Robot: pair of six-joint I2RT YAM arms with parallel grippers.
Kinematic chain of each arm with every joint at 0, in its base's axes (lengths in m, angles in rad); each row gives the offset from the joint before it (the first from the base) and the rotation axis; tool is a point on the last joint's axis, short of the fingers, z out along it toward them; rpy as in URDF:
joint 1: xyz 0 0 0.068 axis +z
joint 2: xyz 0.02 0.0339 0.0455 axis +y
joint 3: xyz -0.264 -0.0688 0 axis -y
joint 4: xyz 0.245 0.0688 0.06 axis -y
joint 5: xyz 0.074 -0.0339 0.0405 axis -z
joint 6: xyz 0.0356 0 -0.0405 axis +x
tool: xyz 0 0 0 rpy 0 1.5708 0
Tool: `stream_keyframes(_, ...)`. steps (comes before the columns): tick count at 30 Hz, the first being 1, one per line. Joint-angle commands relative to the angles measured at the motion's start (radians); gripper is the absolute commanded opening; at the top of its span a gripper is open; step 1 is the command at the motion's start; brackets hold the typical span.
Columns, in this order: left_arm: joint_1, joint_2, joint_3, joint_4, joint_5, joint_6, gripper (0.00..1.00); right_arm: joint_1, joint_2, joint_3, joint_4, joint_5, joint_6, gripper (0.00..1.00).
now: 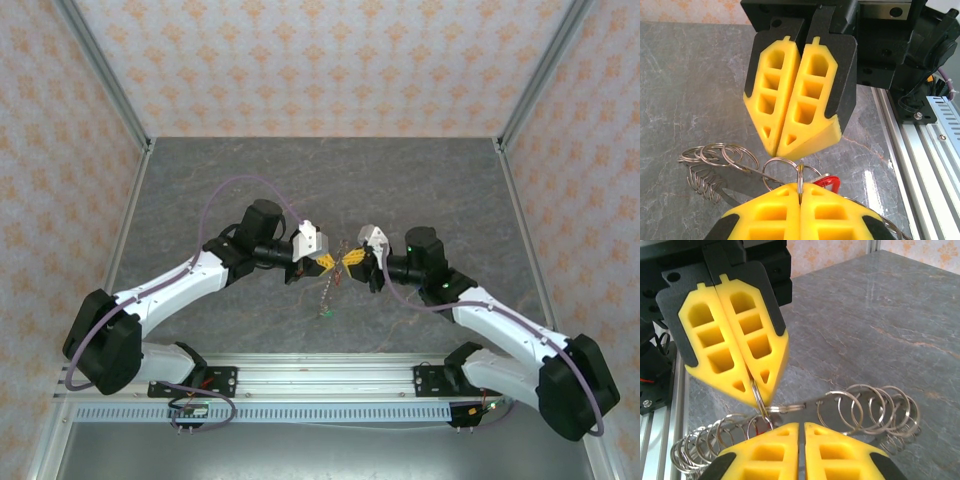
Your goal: Put the keys on the keyring
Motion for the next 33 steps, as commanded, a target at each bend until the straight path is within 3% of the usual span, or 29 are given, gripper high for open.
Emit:
stream_keyframes(1,0.002,-0.033,0.004,0.064,0.034,-0.025,0.0,0.017,0.044,0.048,0.059,-0.051,0.023,0.08)
stream_keyframes(5,0.003,-0.038,-0.002,0.084,0.027,-0.044,0.0,0.035,0.087,0.051,0.07,-0.047,0.024,0.08)
stream_keyframes(8,0.003,-0.046,-0.016,0.125,0.031,-0.073,0.0,0.04,0.098,0.049,0.045,0.041,0.01,0.08)
stream_keyframes(14,0.002,-0.052,-0.012,0.081,0.005,-0.05,0.0,0.036,-0.02,0.028,-0.024,0.185,-0.035,0.08)
stream_keyframes(18,0.003,-0.053,-0.007,0.059,0.003,-0.035,0.0,0.034,-0.064,0.055,-0.125,0.124,-0.068,0.08)
stream_keyframes(23,0.002,-0.055,-0.006,0.065,0.005,-0.042,0.0,0.035,-0.037,0.067,-0.109,0.001,-0.039,0.08)
stream_keyframes(33,0.002,-0.051,-0.007,0.101,0.032,-0.072,0.0,0.063,0.079,0.101,0.036,-0.015,0.018,0.1)
